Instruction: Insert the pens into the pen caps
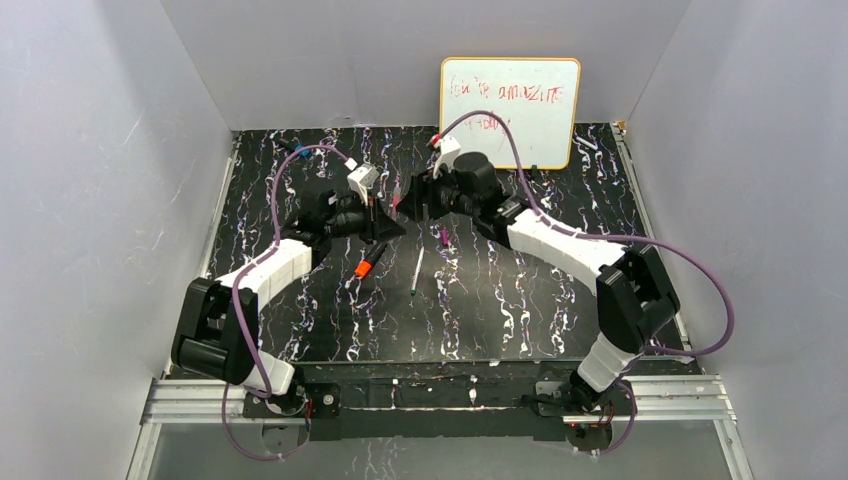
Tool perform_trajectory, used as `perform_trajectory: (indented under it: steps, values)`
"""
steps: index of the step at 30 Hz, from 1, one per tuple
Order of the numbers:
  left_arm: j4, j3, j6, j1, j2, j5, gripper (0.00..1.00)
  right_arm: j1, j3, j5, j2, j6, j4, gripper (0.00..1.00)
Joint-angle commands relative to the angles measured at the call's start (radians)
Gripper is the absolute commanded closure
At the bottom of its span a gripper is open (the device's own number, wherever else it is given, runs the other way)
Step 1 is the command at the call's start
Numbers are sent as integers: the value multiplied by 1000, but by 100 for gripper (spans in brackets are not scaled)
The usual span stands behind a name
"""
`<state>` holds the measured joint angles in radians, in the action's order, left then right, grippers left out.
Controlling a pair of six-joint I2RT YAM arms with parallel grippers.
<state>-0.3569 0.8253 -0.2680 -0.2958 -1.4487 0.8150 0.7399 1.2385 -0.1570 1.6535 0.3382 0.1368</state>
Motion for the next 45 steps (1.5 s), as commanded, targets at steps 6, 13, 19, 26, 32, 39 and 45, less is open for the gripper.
perform_trajectory:
  steps: [6, 13, 19, 26, 32, 39, 45]
  values:
    - [405, 60, 110, -1, -101, -240, 100, -166, 122, -77, -59, 12, 27, 17]
    - [595, 125, 123, -99, -223, -479, 100, -243, -71, -117, -210, 43, 56, 15]
    - [699, 209, 126, -176, -301, -674, 95, -246, -179, -138, -279, 58, -46, 15]
    - [757, 269, 95, -195, -317, -835, 75, -147, -241, 14, -269, 229, -275, 15]
    - [779, 293, 84, -195, -322, -868, 67, 3, -136, 201, -139, 443, -496, 14]
    - [717, 288, 78, -194, -159, -842, 61, 125, 171, 259, 185, 582, -749, 25]
    - [674, 267, 20, -118, 115, -677, 54, 133, 304, 331, 312, 638, -824, 43]
